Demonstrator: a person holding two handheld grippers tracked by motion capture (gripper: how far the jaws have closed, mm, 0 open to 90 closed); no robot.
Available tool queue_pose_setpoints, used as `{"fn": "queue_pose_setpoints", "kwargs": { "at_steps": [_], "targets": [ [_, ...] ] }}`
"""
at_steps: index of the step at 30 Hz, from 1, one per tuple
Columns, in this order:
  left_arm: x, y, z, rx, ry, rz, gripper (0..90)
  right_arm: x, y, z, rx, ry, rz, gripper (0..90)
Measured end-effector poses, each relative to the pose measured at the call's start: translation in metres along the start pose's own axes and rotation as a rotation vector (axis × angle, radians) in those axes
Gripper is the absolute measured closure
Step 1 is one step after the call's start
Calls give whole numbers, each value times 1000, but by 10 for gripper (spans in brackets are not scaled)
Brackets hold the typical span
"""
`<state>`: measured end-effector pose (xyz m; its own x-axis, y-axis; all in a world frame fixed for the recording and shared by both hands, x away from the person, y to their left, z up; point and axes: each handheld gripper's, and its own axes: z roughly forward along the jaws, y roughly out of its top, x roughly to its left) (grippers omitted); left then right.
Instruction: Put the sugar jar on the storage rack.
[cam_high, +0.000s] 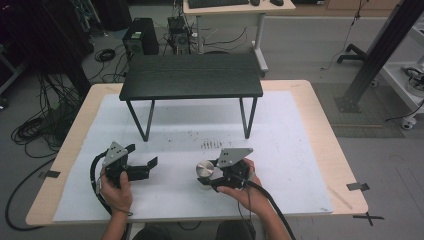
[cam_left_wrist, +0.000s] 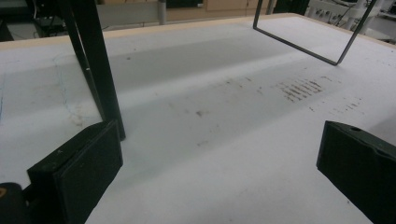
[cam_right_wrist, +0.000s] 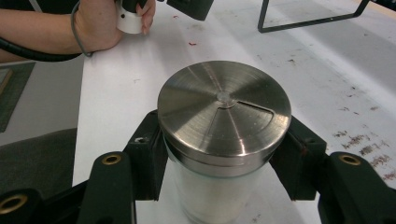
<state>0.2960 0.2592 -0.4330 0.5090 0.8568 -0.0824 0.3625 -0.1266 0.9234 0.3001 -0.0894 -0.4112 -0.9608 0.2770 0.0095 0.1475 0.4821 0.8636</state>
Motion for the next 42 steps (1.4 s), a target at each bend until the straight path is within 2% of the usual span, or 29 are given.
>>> {"fn": "queue_pose_setpoints", "kwargs": {
  "at_steps": [42],
  "targets": [
    [0,0,-1,-7,3,-4,6,1,-1,0,-6,-3,-6,435]
  ]
}}
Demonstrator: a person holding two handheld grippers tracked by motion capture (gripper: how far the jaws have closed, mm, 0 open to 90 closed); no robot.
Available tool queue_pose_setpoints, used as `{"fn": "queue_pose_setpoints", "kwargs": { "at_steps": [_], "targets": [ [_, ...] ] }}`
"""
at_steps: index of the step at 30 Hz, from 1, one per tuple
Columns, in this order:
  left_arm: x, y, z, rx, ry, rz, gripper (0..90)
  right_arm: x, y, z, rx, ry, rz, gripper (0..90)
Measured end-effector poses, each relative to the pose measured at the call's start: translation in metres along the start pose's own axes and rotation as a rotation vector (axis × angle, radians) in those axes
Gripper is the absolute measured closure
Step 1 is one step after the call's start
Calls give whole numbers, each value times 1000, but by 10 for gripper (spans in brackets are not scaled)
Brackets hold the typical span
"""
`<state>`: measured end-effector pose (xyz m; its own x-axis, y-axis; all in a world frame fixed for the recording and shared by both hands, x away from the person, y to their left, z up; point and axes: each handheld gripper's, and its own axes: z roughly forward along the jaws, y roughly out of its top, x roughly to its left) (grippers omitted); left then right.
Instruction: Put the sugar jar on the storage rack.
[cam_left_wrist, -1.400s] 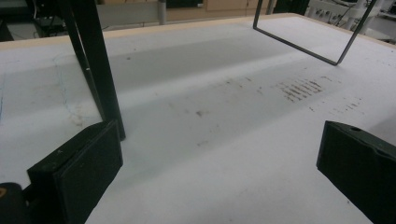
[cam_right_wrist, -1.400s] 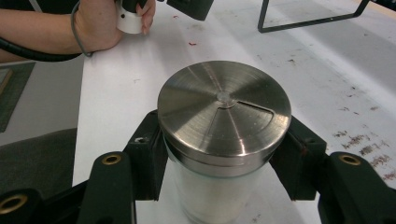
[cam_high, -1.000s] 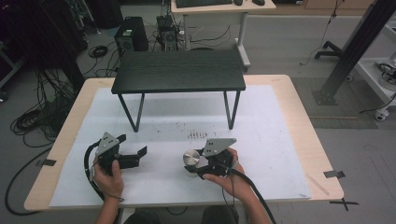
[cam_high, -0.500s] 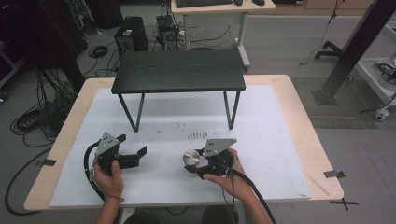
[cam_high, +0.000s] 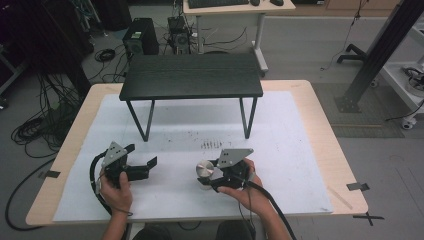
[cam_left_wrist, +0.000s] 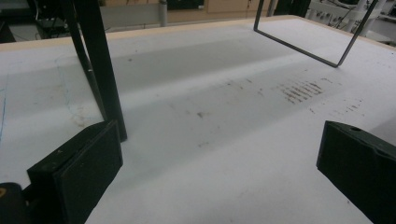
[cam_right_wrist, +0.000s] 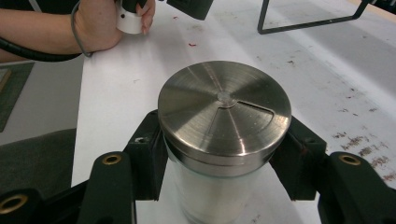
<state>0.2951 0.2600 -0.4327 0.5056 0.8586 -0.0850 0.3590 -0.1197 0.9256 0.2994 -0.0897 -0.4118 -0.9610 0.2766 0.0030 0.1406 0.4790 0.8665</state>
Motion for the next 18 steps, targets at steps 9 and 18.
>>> {"fn": "queue_pose_setpoints", "kwargs": {
  "at_steps": [9,18],
  "targets": [
    [0,0,0,0,-1,-2,6,0,1,0,7,0,2,435],
    [0,0,0,-1,-1,-2,6,0,2,0,12,-2,1,435]
  ]
}}
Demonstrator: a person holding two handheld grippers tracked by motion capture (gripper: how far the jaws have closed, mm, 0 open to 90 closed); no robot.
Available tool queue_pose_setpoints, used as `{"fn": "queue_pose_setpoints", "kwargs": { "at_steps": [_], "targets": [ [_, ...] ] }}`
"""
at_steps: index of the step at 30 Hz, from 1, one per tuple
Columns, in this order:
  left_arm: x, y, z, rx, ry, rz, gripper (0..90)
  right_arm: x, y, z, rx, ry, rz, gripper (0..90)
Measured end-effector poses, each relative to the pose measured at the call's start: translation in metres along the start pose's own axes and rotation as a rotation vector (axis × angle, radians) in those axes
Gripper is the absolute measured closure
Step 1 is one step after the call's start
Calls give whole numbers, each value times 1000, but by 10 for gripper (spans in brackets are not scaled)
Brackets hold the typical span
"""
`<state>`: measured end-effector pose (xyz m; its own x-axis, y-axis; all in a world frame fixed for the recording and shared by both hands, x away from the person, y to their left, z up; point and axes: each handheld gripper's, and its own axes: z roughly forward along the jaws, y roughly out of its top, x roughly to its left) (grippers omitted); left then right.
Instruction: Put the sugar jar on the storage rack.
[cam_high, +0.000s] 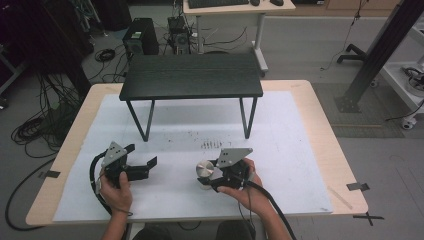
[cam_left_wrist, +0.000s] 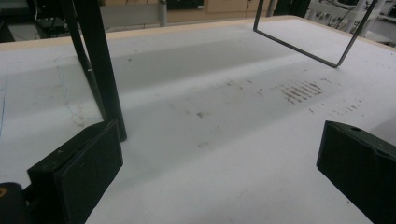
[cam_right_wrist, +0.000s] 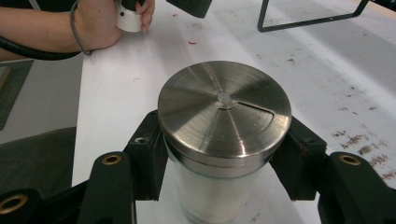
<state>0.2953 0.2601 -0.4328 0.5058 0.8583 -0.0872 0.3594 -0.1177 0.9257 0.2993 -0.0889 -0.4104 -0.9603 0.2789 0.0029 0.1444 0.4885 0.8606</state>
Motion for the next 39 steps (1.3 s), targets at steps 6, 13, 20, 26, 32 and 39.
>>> {"fn": "queue_pose_setpoints", "kwargs": {
  "at_steps": [6,13,20,26,32,39],
  "targets": [
    [0,0,0,1,0,1,6,0,0,0,0,-2,0,435],
    [0,0,0,1,-1,1,6,1,1,0,6,-3,-3,436],
    [0,0,0,0,-2,1,6,1,7,-1,18,10,-8,436],
    [1,0,0,-1,-2,-1,6,-1,29,-17,3,16,-18,436],
    [1,0,-1,-7,0,-7,6,-8,70,-44,-22,26,-18,436],
    [1,0,-2,-10,-2,-7,6,-20,127,-73,-77,18,-22,436]
  ]
}}
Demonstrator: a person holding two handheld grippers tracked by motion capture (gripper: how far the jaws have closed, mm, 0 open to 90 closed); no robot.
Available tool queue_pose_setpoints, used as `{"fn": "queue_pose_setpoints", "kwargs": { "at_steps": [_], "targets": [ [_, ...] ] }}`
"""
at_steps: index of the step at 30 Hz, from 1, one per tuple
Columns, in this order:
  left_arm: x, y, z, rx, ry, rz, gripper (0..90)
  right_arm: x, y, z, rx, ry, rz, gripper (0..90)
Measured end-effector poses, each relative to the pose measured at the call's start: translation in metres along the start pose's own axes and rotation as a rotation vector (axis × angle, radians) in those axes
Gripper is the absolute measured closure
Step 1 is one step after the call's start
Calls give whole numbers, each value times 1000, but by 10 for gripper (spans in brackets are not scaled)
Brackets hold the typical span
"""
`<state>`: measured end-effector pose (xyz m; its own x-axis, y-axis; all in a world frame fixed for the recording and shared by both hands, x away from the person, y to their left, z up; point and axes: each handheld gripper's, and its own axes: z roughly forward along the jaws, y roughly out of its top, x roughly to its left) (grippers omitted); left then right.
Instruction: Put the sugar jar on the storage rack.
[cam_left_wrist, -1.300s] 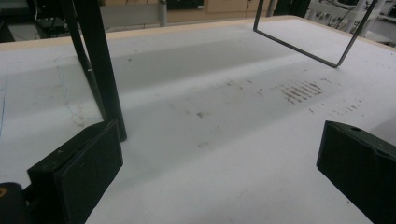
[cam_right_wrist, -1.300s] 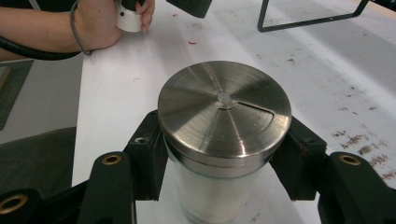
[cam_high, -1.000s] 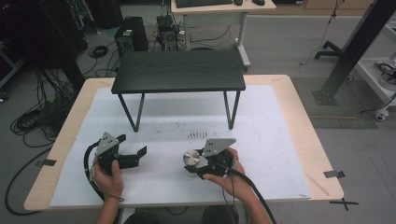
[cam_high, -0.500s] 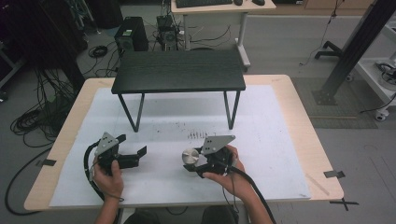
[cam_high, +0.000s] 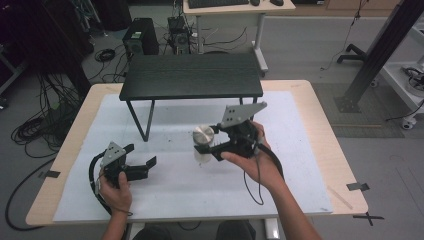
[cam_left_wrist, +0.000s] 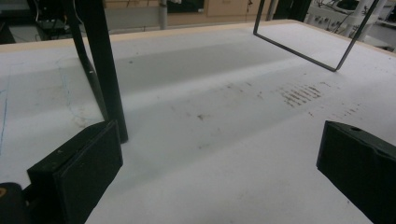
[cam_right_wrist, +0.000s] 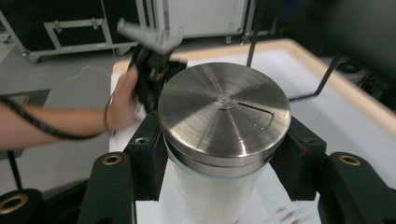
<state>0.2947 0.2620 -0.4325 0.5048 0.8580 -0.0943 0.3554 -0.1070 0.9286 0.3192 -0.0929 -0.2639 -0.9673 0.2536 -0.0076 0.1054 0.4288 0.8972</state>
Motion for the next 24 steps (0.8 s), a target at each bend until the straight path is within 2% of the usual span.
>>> {"fn": "queue_pose_setpoints", "kwargs": {
  "at_steps": [8,12,13,14,17,18,19,20,24],
  "targets": [
    [0,0,0,-4,-1,-3,6,-23,65,-18,-14,-43,-24,436],
    [1,0,-1,-6,-2,0,6,-40,89,-19,-11,-61,-21,436],
    [1,0,-1,-6,-2,0,6,-47,99,-20,-2,-78,-16,436],
    [1,0,-1,-7,-2,-1,6,-47,99,-20,-2,-78,-16,436],
    [1,0,-1,-7,-2,-3,6,-62,112,-19,6,-108,-5,435],
    [1,0,-1,-7,-2,-4,6,-67,115,-18,8,-121,0,435],
    [1,0,-1,-7,-3,-4,6,-79,121,-16,13,-153,14,436],
    [1,0,-1,-6,-1,-5,6,-79,121,-16,13,-153,14,436],
    [1,0,-1,-8,-3,-9,6,-102,122,-9,22,-224,46,435]
  ]
}}
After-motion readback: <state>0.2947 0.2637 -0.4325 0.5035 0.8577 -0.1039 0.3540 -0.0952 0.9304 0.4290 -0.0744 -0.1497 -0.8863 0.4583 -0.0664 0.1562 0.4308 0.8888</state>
